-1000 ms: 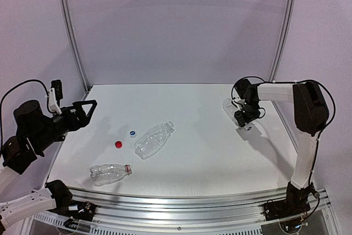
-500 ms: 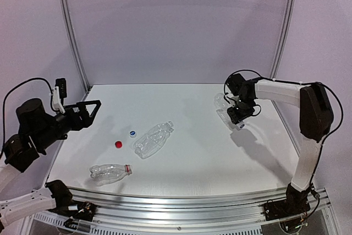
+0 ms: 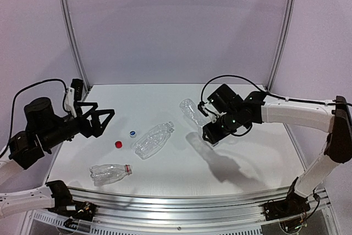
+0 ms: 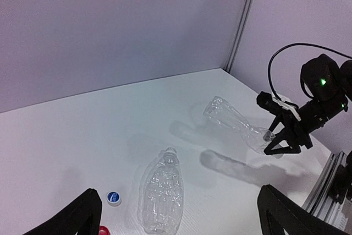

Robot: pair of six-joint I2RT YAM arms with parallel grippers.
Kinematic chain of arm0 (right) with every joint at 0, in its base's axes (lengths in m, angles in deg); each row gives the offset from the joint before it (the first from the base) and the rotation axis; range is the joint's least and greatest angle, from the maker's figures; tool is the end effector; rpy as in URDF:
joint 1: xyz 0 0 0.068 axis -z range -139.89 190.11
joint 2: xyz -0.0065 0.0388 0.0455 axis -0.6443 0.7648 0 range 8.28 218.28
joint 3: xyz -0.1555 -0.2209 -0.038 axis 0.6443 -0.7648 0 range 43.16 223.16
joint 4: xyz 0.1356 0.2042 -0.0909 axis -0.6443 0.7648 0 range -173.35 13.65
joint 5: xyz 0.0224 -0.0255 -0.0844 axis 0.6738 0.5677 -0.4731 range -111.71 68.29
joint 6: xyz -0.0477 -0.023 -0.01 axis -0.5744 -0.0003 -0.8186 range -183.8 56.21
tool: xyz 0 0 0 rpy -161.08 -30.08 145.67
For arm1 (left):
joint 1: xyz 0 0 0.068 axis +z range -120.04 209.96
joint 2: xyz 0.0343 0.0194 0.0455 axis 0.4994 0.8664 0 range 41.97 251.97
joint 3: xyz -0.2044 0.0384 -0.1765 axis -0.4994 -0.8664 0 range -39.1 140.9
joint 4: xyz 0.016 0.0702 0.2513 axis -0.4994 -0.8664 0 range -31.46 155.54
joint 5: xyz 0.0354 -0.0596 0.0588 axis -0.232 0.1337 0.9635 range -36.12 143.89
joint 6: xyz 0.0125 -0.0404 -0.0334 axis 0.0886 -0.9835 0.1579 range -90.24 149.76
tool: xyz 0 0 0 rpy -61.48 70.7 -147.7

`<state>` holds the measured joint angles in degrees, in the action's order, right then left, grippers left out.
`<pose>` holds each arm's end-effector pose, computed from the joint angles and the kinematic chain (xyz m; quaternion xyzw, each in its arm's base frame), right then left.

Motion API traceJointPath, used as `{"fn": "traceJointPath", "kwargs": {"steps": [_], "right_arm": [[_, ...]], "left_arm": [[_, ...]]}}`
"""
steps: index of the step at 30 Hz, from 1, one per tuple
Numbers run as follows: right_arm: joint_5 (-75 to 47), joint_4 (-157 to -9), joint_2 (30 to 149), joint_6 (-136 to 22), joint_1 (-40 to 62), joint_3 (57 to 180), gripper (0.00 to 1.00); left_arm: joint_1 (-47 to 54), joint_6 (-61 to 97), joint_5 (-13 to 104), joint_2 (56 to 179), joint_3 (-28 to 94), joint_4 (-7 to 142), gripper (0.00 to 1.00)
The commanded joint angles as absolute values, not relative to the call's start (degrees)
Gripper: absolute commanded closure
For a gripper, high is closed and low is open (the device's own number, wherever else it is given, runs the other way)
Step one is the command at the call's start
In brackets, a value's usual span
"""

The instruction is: Unscrew the bottle caps

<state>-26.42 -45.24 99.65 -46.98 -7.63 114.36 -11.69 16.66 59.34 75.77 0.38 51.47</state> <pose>0.2272 0.2457 0.2561 -0.2454 0.9293 0.1123 0.2520 0.1119 -0.0950 0.3283 0.1563 0.7404 -0.2681 0.5962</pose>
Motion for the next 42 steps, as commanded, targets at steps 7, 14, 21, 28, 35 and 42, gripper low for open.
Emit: {"fn": "traceJointPath", "kwargs": {"steps": [7, 14, 21, 28, 35, 42], "right_arm": [[-26.09, -51.82, 95.90, -41.43, -18.88, 108.04, 0.66], [-23.84, -54.09, 92.16, -41.77, -20.10, 104.58, 0.67], [-23.08, -52.22, 89.78, -40.87, -24.76, 106.26, 0.69], [-23.09, -51.47, 89.47, -42.43, -28.31, 106.09, 0.69], [-22.48, -51.35, 88.47, -43.04, -28.26, 105.91, 0.69], [-17.05, -53.05, 86.49, -44.30, -28.33, 104.42, 0.69]], "left_arm": [[-17.85, 51.18, 45.91, 81.85, 2.76, 53.87, 0.03], [-26.34, 71.83, 51.34, 94.69, 11.88, 45.59, 0.02], [-28.00, 80.78, 50.96, 106.99, 21.42, 39.64, 0.02], [-28.47, 85.27, 51.84, 114.57, 26.91, 34.70, 0.01], [-28.47, 86.49, 53.10, 117.21, 25.83, 32.63, 0.02], [-28.61, 88.30, 53.50, 118.51, 25.45, 37.38, 0.06]]}}
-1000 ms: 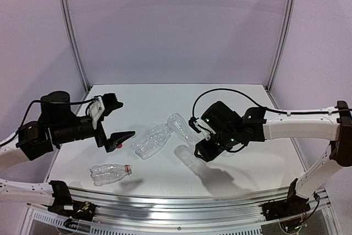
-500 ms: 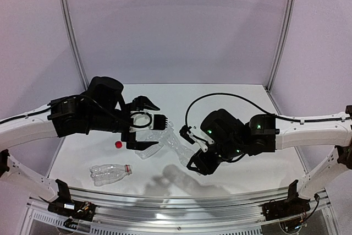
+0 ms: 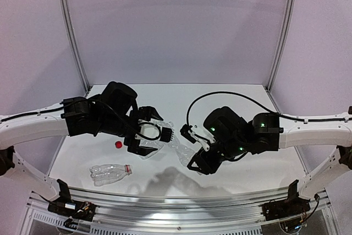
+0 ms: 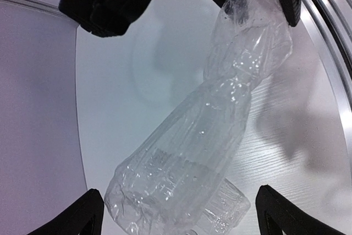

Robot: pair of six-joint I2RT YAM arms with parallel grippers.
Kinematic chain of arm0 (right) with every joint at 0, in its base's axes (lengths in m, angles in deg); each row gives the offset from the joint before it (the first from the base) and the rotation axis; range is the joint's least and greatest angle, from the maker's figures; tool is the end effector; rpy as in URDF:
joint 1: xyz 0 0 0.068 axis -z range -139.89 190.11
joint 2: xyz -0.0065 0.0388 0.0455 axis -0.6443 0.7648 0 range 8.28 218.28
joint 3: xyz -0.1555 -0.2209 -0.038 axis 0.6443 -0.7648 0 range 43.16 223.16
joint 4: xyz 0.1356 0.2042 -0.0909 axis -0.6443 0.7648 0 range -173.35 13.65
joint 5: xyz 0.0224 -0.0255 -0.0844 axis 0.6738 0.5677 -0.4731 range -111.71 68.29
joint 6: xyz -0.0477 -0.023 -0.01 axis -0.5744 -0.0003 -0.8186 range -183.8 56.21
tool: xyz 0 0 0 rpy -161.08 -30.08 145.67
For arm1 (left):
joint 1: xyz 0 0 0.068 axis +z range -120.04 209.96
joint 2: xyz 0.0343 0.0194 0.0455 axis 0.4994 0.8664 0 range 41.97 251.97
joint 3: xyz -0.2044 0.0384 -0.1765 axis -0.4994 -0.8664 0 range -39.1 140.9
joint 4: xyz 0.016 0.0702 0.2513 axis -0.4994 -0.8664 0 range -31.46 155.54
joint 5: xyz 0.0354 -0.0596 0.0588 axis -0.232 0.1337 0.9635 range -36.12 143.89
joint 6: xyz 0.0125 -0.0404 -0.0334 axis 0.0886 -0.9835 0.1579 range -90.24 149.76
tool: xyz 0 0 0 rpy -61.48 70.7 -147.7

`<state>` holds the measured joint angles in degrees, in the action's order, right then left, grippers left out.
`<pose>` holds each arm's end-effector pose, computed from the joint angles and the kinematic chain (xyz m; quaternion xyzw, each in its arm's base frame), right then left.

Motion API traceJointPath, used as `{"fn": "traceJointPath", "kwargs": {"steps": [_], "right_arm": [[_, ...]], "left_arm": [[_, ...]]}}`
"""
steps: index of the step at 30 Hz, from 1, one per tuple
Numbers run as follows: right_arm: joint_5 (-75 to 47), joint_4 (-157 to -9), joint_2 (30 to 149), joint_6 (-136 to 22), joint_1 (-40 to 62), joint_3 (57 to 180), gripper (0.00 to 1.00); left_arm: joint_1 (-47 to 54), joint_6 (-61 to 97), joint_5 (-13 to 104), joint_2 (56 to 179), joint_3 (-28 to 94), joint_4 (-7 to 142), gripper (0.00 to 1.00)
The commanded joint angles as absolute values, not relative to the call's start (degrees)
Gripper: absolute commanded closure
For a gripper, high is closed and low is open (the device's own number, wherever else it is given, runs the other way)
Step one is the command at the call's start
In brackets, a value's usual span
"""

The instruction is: Unscrew the bottle caps

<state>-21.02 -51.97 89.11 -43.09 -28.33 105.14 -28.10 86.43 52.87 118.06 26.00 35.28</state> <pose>0.1096 0.2786 0.2675 -0.3824 0.8591 0.2427 0.2384 0.1533 -0.2472 0.3096 0.7690 0.4881 -0.0130 0.4126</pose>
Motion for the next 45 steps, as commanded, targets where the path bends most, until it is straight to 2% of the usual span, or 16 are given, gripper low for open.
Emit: {"fn": "traceJointPath", "kwargs": {"steps": [1, 4, 11, 22, 24, 27, 28, 29, 30, 35, 40, 43, 45], "right_arm": [[-16.69, -53.24, 85.98, -44.35, -28.27, 104.27, 0.69], [-16.26, -53.05, 85.53, -44.60, -28.29, 104.12, 0.69], [-15.81, -53.42, 85.50, -44.80, -28.33, 103.72, 0.68], [-16.87, -53.39, 85.78, -44.56, -28.27, 103.81, 0.66], [-17.86, -53.43, 85.23, -44.42, -28.29, 103.66, 0.60], [-20.22, -53.84, 83.72, -43.93, -28.28, 103.03, 0.39], [-20.88, -53.90, 83.05, -43.66, -28.31, 102.85, 0.26], [-21.30, -54.02, 82.28, -43.41, -28.28, 102.57, 0.09], [-22.47, -54.17, 81.32, -43.20, -28.27, 102.31, 0.02], [-28.91, -55.79, 74.23, -41.68, -28.30, 100.11, 0.01], [-31.58, -62.47, 61.85, -41.79, -28.31, 94.22, 0.01], [-32.15, -66.62, 53.74, -41.95, -28.28, 89.92, 0.01], [-32.66, -68.97, 49.91, -42.12, -28.32, 87.76, 0.01]], "left_arm": [[-28.67, 88.64, 53.61, 118.80, 25.66, 37.48, 0.06], [-28.98, 89.58, 55.33, 119.96, 26.76, 36.90, 0.08], [-29.15, 90.49, 56.28, 122.84, 27.98, 37.74, 0.24], [-30.40, 90.86, 57.73, 120.87, 26.98, 38.51, 0.63], [-30.53, 90.85, 58.36, 120.64, 26.45, 38.71, 0.68], [-30.42, 90.39, 59.18, 119.77, 24.86, 40.00, 0.70], [-30.36, 89.66, 59.10, 119.36, 24.42, 40.49, 0.70], [-30.08, 88.42, 59.07, 118.71, 24.10, 41.08, 0.70], [-29.61, 86.61, 58.93, 118.14, 23.72, 41.82, 0.71], [-28.69, 78.25, 58.48, 115.16, 19.26, 47.01, 0.73], [-27.43, 67.06, 59.67, 114.40, 18.10, 47.11, 0.75], [-25.40, 59.58, 54.85, 112.54, 16.71, 49.34, 0.80], [-24.69, 55.02, 50.49, 110.85, 14.55, 53.47, 0.79]]}}
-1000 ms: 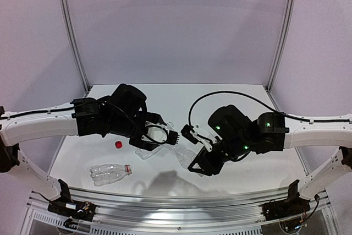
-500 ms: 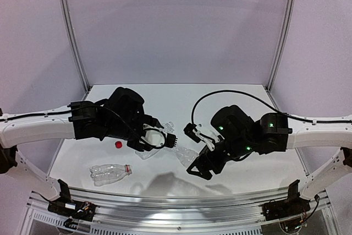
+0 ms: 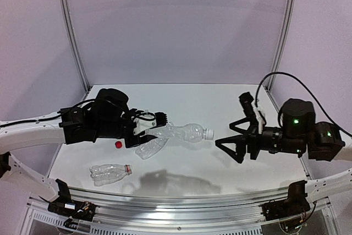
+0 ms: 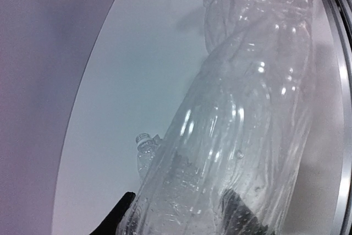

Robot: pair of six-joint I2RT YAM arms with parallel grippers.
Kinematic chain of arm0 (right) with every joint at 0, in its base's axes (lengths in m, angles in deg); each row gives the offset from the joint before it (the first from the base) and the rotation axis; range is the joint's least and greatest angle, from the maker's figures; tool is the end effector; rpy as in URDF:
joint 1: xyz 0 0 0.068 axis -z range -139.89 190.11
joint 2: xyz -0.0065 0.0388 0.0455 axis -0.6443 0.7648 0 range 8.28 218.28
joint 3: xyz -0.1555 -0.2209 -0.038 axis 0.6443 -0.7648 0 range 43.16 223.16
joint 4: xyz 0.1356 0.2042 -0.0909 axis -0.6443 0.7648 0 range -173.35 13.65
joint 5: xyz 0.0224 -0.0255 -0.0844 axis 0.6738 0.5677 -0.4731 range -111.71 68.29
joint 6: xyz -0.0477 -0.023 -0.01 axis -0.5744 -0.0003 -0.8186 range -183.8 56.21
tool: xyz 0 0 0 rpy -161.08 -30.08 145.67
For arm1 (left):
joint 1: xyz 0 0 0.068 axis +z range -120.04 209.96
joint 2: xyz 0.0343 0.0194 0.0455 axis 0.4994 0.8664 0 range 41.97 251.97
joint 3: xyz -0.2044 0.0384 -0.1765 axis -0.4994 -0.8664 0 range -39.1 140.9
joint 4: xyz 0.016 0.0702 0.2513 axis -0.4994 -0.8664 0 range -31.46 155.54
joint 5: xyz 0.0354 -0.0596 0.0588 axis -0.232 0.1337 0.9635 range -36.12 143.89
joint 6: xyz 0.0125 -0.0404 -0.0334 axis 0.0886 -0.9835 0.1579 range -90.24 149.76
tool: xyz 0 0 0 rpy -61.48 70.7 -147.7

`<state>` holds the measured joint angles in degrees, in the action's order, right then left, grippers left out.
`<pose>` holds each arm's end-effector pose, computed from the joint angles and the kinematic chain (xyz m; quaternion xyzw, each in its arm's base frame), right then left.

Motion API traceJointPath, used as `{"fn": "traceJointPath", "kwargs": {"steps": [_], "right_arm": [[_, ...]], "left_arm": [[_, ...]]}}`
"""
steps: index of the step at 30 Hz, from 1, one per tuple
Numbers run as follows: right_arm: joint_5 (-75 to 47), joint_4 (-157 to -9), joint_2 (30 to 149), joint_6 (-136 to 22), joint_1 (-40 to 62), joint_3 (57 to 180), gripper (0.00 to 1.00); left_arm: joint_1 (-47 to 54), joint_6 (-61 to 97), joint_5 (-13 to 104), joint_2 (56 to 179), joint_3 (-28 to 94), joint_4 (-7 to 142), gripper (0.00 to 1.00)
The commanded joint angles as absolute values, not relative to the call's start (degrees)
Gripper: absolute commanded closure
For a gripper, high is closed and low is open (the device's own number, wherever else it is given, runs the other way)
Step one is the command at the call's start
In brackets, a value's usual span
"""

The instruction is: Unscrew the bottle caps

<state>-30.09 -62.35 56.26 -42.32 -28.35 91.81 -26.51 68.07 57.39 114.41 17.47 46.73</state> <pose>0.0746 0.1749 0.3346 -0.2880 0.7674 0.3601 0.4455 0.1578 -0.2343 0.2935 0.6419 0.6098 -0.0464 0.4625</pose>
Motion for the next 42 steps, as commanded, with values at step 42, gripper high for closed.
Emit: {"fn": "traceJointPath", "kwargs": {"steps": [42], "right_arm": [[-5.79, -117.70, 89.17, -51.55, -28.30, 108.61, 0.36]], "left_arm": [[-26.97, -1.55, 29.76, 96.79, -5.79, 107.41, 0.85]]}}
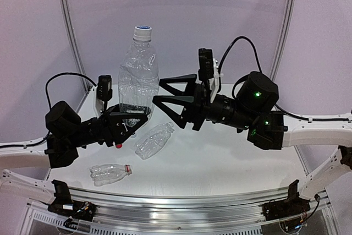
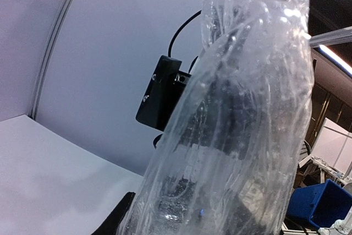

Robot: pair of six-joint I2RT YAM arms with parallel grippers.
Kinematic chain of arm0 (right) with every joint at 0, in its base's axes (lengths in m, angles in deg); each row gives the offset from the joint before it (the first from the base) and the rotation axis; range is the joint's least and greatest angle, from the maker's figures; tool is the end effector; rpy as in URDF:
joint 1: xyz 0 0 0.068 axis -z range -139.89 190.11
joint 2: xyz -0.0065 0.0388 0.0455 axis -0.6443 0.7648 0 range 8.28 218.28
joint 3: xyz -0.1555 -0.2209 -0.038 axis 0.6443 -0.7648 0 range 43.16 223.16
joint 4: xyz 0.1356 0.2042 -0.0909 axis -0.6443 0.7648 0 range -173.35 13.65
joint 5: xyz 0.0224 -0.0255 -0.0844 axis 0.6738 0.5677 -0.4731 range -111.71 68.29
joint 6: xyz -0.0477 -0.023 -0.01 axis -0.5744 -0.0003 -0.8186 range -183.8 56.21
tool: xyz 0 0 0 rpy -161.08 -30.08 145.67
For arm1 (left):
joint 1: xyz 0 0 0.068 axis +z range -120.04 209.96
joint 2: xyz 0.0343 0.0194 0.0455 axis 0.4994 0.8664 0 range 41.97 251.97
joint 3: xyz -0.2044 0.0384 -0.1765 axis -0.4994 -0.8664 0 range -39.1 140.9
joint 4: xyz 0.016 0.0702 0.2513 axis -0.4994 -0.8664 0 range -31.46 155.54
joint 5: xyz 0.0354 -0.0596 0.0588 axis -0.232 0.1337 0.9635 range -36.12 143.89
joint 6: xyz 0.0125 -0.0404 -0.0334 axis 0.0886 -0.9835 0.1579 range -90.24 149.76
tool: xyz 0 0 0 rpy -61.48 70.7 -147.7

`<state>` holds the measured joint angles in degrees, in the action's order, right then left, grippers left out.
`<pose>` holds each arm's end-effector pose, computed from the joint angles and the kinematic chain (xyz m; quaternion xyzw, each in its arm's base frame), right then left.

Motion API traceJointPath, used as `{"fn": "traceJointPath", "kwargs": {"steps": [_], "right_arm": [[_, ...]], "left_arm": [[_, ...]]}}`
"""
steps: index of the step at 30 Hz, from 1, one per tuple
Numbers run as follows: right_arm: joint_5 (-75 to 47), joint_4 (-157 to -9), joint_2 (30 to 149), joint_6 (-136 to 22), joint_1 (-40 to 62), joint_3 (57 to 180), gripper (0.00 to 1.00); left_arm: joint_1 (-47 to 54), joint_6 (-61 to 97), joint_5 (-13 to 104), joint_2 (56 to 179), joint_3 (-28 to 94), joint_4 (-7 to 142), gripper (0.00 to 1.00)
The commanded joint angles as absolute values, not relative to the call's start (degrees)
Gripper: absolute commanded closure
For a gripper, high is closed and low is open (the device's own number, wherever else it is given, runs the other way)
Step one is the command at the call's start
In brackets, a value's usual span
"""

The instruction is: Unscrew the bottle caps

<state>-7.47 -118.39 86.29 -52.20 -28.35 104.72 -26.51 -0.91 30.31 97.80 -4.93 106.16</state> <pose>0.1094 0.3008 0.3946 -0.3642 0.4614 0.5736 0.5705 0.1109 -0.1933 0.3318 0.2891 0.5173 -0.6351 0.4955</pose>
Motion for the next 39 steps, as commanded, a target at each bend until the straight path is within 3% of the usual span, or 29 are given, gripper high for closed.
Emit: {"fn": "traceJointPath", "kwargs": {"steps": [1, 15, 23, 26, 33, 39], "right_arm": [[-5.73, -117.30, 89.91, -51.59, -28.28, 109.52, 0.37], [-2.89, -111.75, 96.96, -52.40, -29.60, 118.55, 0.60], [-3.63, -110.38, 97.76, -52.12, -29.72, 119.55, 0.97], [-4.61, -109.81, 97.69, -52.06, -29.84, 119.38, 1.00], [-12.91, -104.69, 93.55, -52.86, -29.77, 117.42, 1.00], [-25.64, -96.93, 85.96, -54.27, -29.81, 111.39, 1.00]], "left_arm": [[-26.99, -1.75, 29.53, 96.74, -5.79, 107.40, 0.85], [-27.91, -3.62, 30.24, 96.63, -6.41, 109.14, 0.85], [-27.92, -3.35, 30.67, 96.63, -6.49, 108.75, 0.84], [-27.89, -2.97, 31.66, 96.40, -6.95, 108.36, 0.68], [-27.70, 0.65, 35.78, 92.81, -7.92, 103.03, 0.04], [-27.52, 8.81, 45.11, 87.10, -8.00, 91.65, 0.01]]}}
